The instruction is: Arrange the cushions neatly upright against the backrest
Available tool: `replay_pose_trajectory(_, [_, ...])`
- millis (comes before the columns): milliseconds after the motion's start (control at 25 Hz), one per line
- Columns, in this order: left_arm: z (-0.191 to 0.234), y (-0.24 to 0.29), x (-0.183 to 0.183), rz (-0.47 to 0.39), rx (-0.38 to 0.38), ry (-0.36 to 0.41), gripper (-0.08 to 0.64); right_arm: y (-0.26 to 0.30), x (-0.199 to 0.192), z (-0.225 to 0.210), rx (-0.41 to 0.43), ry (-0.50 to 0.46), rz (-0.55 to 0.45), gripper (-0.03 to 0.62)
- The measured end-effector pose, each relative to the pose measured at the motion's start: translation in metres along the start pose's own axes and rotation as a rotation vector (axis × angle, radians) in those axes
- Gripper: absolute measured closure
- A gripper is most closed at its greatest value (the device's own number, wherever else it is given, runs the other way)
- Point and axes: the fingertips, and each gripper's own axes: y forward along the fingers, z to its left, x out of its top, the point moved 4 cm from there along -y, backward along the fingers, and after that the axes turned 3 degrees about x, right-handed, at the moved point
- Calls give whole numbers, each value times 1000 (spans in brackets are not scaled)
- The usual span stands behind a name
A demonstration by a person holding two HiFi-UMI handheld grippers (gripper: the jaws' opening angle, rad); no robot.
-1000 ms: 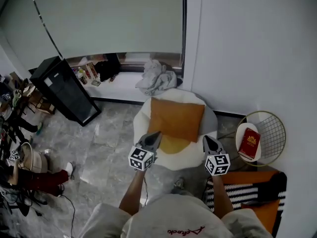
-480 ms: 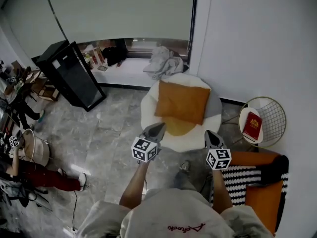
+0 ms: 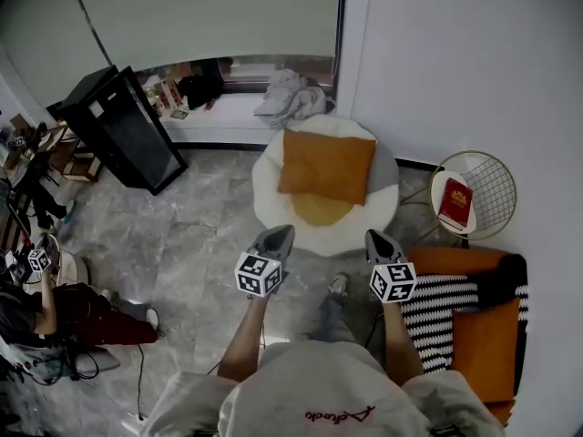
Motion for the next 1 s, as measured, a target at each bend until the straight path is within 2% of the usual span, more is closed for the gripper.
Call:
replay_pose_trajectory(240, [-21,-22,-11,16,-21,14,531,-17,-3,24,1,-1,5,566])
replay_pose_trajectory(760, [-52,-46,-24,11,-30,23,531,-57,-20,38,4,1,-1,566])
replay_pose_trajectory(1000, [-57,-54,-17,1,-34,29,531,-64,-18,44,6,-1,0,566])
